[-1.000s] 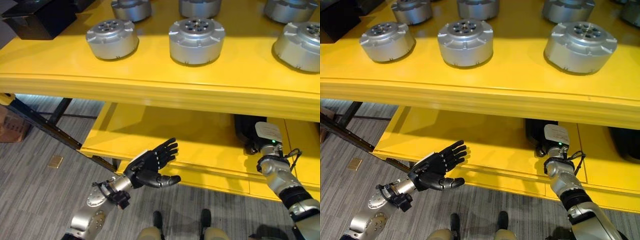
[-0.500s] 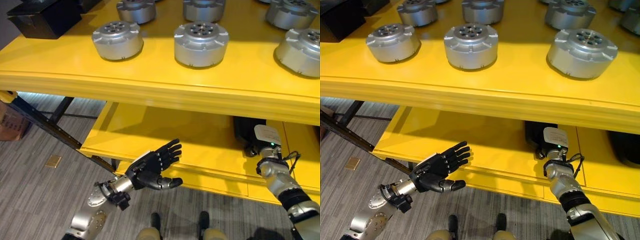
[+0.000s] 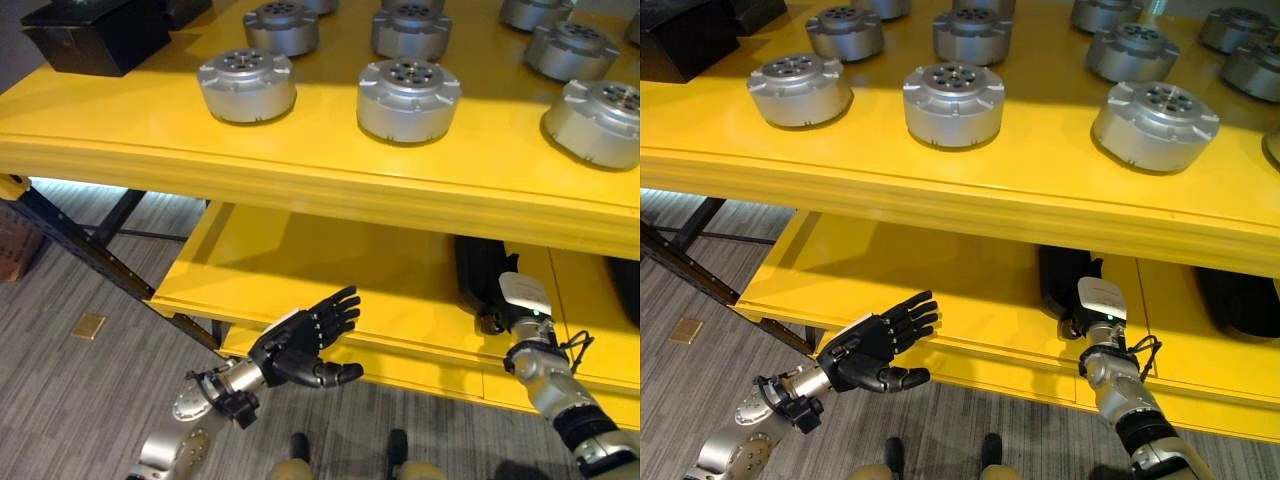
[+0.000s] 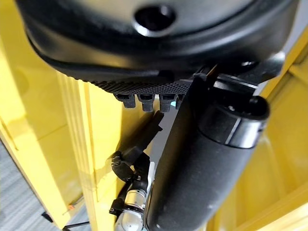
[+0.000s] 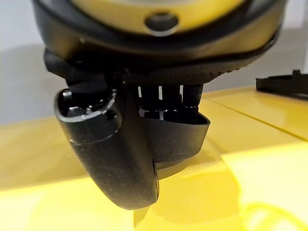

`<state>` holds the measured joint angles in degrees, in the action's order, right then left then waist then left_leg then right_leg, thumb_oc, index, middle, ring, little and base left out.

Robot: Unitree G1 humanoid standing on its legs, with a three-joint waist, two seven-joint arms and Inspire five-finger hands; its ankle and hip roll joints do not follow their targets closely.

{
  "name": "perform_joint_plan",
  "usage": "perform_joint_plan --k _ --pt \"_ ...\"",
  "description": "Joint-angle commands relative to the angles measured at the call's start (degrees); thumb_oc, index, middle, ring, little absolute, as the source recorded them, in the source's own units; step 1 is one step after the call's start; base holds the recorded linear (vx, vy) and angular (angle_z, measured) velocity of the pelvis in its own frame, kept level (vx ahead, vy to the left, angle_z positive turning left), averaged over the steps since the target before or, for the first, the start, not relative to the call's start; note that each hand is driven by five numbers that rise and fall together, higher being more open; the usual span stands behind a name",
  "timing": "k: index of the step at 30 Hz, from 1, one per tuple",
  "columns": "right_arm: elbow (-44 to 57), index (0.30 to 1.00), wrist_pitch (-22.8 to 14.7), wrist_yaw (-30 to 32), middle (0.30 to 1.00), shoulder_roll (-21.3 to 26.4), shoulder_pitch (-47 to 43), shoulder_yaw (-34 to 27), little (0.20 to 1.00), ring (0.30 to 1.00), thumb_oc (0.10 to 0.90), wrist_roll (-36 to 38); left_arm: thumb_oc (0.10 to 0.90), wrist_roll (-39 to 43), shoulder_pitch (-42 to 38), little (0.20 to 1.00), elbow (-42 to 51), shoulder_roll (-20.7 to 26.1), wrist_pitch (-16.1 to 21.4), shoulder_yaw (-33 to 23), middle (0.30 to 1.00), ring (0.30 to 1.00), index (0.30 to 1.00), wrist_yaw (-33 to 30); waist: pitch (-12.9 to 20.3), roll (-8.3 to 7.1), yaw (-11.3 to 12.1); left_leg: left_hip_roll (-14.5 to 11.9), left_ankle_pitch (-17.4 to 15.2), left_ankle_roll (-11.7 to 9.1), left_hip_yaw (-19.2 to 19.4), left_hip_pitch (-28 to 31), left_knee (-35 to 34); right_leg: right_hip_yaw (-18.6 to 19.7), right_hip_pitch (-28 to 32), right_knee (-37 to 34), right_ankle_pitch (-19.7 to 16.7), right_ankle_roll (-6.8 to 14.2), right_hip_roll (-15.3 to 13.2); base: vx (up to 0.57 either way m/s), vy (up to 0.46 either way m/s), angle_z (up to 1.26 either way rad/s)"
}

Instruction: Move parts from the plastic box to the shelf.

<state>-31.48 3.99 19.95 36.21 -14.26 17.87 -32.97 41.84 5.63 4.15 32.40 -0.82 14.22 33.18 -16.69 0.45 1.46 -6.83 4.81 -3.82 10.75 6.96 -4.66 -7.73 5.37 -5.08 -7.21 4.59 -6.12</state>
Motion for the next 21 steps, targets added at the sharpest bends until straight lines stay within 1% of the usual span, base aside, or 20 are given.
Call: perform_joint_plan --k 1,5,9,12,14,21 --pt "1.00 1.000 -3.25 0.55 1.000 1.14 0.76 1.71 1.000 1.000 0.900 0.89 0.900 1.75 -2.49 1.000 5.27 -2.22 6.56 -1.72 1.000 1.000 1.000 1.65 2.03 0.74 -0.93 0.29 -6.77 2.04 -2.30 -0.34 1.22 -1.84 0.26 5.63 10.61 0.33 -0.06 0.00 0.017 -0.04" --pt "1.29 1.000 -2.46 0.39 1.000 1.01 1.64 1.55 1.000 1.000 0.900 0.29 0.900 2.62 -2.52 1.000 5.51 -2.41 6.65 -1.98 1.000 1.000 1.000 1.95 2.05 0.76 -1.14 0.30 -6.84 2.06 -2.24 -0.28 1.14 -1.78 0.23 5.68 10.71 0.32 -0.05 0.00 0.000 0.00" --pt "-0.09 1.000 -1.64 2.79 1.000 0.91 1.46 1.39 1.000 1.000 0.900 0.36 0.900 2.38 -2.52 1.000 5.59 -2.24 6.68 -1.62 1.000 1.000 1.000 2.61 2.07 0.82 -1.06 0.30 -6.83 2.02 -2.24 -0.11 1.09 -1.83 0.49 5.45 10.63 0.27 0.01 0.00 0.000 0.00" --pt "-1.24 1.000 -2.41 3.89 1.000 0.95 0.96 0.88 1.000 1.000 0.900 1.92 0.900 2.34 -2.56 1.000 5.49 -2.08 6.85 -1.28 1.000 1.000 1.000 2.37 2.09 0.94 -0.97 0.31 -6.84 2.01 -2.31 -0.05 1.04 -1.86 0.53 5.43 10.64 0.28 0.03 0.00 0.000 0.00" --pt "-1.96 1.000 -2.96 5.83 1.000 0.60 0.55 0.40 1.000 1.000 0.900 3.61 0.900 2.26 -2.68 1.000 5.58 -2.02 6.72 -0.93 1.000 1.000 1.000 2.17 2.08 1.10 -0.94 0.26 -6.81 1.98 -2.35 0.07 1.05 -1.96 0.62 5.46 10.65 0.24 0.01 0.00 0.000 0.00" --pt "-0.41 1.000 -4.64 8.85 1.000 0.75 0.48 -1.45 1.000 1.000 0.900 1.79 0.900 2.57 -1.93 1.000 6.24 -1.56 6.98 -0.89 1.000 1.000 1.000 1.75 2.50 1.62 -1.13 0.37 -6.76 1.95 -2.36 0.27 0.87 -1.99 0.80 5.39 10.79 0.22 0.00 0.00 0.000 0.00"
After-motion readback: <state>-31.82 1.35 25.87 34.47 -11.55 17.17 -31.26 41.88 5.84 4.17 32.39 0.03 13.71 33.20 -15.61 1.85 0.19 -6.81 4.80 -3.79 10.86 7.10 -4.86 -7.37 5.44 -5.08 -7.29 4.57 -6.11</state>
